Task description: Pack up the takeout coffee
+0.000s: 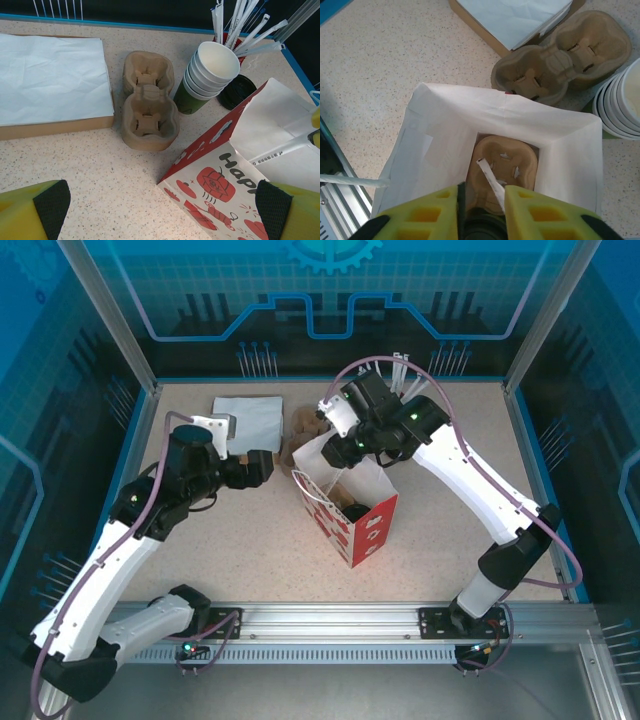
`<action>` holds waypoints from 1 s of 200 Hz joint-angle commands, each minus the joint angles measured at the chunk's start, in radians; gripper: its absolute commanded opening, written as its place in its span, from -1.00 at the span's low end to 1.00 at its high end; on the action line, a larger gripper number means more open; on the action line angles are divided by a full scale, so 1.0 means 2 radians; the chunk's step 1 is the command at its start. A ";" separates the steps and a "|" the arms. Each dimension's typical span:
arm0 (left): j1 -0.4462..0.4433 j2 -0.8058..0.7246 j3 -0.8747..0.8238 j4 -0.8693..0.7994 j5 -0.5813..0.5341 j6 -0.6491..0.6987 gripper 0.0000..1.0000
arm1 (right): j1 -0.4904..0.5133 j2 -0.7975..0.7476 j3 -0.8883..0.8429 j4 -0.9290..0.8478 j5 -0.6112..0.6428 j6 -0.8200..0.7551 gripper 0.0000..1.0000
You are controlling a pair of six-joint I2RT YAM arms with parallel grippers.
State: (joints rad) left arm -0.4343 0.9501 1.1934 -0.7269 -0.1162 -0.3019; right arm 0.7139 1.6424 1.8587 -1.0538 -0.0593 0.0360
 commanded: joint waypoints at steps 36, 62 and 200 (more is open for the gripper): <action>0.005 -0.006 0.014 0.005 0.004 -0.030 0.97 | 0.006 -0.034 0.067 -0.029 0.027 0.003 -0.04; 0.014 0.004 0.027 -0.001 0.014 -0.042 0.97 | 0.004 -0.062 0.076 -0.034 0.036 0.005 0.11; 0.355 0.127 0.002 0.054 0.304 -0.082 0.97 | -0.086 -0.270 -0.119 0.053 -0.002 0.064 0.94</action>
State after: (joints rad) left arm 0.2070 1.1240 1.2259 -0.6510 0.3508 -0.4721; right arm 0.5762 1.1385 1.6573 -0.9958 -0.0303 0.1383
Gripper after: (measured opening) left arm 0.986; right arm 0.963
